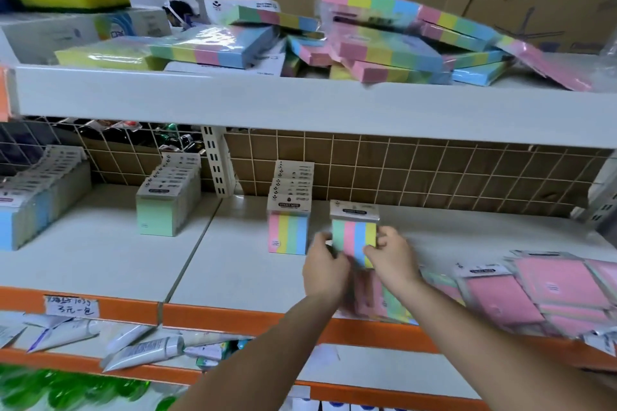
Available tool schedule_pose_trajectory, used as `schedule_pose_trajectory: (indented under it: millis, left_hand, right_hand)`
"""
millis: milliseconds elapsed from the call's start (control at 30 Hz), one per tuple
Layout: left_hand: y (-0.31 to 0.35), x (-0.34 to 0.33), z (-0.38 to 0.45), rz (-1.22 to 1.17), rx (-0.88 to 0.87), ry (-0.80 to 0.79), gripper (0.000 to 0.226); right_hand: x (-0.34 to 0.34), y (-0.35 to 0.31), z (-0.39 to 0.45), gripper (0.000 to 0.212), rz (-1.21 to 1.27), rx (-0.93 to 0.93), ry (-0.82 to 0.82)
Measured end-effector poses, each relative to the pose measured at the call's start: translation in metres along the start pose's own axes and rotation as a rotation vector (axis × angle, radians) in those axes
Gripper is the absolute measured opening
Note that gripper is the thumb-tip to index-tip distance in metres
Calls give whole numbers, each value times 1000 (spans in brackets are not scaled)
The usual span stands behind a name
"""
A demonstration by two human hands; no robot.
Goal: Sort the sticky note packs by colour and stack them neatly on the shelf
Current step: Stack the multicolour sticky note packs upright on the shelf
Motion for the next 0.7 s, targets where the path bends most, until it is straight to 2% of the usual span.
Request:
schedule_pose_trajectory:
  millis: [133, 267, 400, 600, 700]
  left_hand:
    - [-27, 33, 23, 189, 1, 75, 44]
    - [-50, 53, 40, 220, 40, 58, 41]
    - [-60, 66, 45, 286, 43, 49, 61]
    - [-73, 72, 59, 144, 14, -21, 67]
    - [-76, 73, 62, 40, 50, -57, 55]
  right_hand:
    - [-49, -18, -5, 21, -68, 42, -101]
    - [-93, -39, -12, 45, -126, 37, -199]
    - [-117, -53, -12, 56, -90, -36, -234]
    - [-138, -62, -10, 64, -22, -125, -238]
    - [-142, -62, -9, 67, 34, -161, -203]
Point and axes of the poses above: each hand's wrist, its own z-axis towards the middle knuckle, its own x-axis out of the back of the hand, y = z × x, the point moved 3 cm from there along z, towards the middle knuckle, and after that the axes turned 2 degrees about -x, right-handed, at the moved point
